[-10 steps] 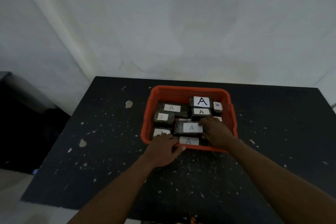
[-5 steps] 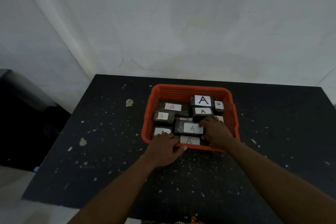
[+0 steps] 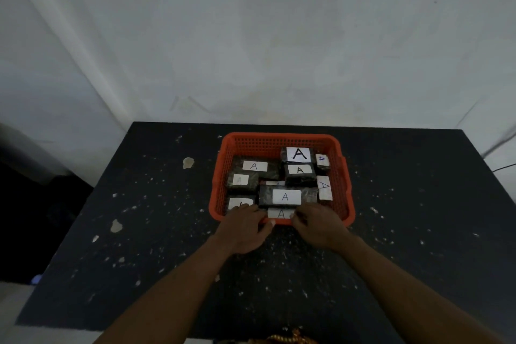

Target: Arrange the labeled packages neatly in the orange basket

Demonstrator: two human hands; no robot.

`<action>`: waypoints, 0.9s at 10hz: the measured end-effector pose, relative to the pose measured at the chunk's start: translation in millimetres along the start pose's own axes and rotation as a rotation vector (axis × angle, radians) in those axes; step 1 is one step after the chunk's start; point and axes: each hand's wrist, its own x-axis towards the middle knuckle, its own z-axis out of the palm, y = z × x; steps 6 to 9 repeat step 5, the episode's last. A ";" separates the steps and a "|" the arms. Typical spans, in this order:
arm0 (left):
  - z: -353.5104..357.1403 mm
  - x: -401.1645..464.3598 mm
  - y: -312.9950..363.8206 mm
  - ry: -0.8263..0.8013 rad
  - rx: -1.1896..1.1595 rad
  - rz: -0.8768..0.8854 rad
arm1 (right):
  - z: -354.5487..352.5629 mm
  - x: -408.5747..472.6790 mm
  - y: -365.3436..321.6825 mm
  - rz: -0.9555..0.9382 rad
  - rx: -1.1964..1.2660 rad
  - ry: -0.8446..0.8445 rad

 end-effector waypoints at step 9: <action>-61.2 24.7 3.7 -0.168 -0.159 -0.061 | -48.7 18.7 -15.2 0.063 0.046 -0.091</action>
